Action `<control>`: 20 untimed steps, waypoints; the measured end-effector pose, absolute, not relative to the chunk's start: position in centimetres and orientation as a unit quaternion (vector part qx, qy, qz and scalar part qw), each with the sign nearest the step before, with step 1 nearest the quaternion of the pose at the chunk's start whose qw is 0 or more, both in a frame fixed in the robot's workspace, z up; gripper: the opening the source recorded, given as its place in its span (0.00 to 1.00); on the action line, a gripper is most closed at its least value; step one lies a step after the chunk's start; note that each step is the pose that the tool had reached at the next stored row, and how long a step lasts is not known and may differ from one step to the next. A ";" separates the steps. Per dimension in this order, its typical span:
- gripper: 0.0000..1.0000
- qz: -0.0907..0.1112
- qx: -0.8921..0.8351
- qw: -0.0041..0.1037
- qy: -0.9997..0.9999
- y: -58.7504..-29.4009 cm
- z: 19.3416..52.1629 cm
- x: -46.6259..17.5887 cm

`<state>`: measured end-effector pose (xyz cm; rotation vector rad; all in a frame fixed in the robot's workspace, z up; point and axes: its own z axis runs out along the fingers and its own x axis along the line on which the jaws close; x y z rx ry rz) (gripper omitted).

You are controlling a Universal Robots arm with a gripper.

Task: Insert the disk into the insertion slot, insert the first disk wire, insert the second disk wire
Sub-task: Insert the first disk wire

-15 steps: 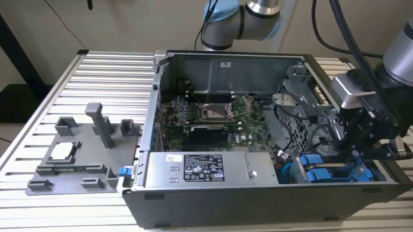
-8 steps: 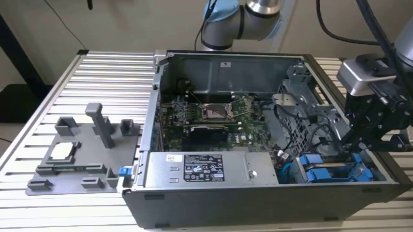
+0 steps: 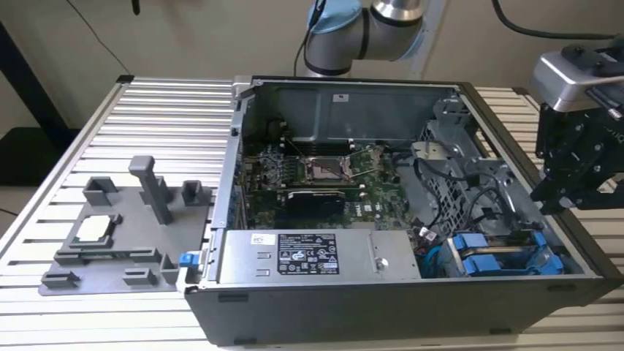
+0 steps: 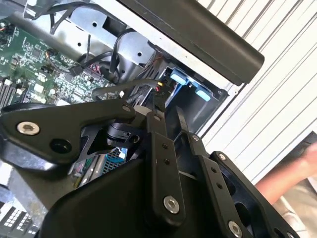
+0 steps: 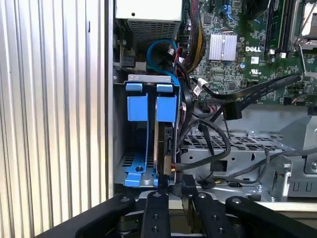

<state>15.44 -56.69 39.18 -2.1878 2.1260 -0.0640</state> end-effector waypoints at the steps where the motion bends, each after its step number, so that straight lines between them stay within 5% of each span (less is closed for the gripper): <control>1: 0.26 -0.021 -0.716 0.045 0.696 -56.7 39.4 15.4; 11: 0.26 -0.021 -0.716 0.045 0.696 -56.6 39.5 15.4; 20: 0.26 -0.021 -0.716 0.045 0.696 -53.5 39.5 15.4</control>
